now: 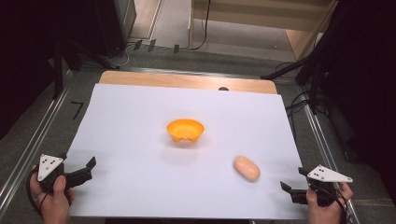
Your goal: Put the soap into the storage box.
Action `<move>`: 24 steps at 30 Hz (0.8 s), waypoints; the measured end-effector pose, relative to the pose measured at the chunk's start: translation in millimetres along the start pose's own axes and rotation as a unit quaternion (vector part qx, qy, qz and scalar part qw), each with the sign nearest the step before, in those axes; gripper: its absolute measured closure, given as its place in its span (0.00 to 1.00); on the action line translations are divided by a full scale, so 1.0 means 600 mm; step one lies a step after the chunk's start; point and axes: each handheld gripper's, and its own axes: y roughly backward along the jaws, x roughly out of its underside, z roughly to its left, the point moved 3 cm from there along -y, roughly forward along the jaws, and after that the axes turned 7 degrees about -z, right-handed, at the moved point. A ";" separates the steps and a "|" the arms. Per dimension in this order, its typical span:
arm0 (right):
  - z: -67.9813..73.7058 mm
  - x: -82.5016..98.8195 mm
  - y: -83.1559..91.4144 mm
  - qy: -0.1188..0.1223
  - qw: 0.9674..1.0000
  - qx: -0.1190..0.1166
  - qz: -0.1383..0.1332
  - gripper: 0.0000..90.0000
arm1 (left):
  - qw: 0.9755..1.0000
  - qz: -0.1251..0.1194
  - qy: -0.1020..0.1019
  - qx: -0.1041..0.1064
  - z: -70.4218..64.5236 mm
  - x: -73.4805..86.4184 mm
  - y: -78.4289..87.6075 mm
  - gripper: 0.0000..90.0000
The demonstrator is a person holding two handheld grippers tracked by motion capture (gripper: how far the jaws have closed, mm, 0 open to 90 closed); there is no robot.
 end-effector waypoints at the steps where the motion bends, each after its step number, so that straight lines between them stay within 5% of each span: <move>1: 0.002 -0.002 -0.003 0.003 1.000 -0.009 0.013 0.12 | 1.000 0.002 -0.001 0.001 0.000 0.000 0.000 0.00; 3: 0.009 -0.006 -0.015 0.008 0.999 -0.026 0.039 0.06 | 1.000 0.002 -0.001 0.002 -0.001 0.000 0.000 0.00; 7: 0.016 -0.014 -0.027 0.018 0.998 -0.023 0.061 0.05 | 1.000 0.000 0.000 0.003 0.000 0.000 0.000 0.00; 24: 0.040 -0.047 -0.065 0.051 0.993 -0.043 0.102 0.00 | 1.000 0.002 0.000 0.004 -0.001 0.000 0.000 0.00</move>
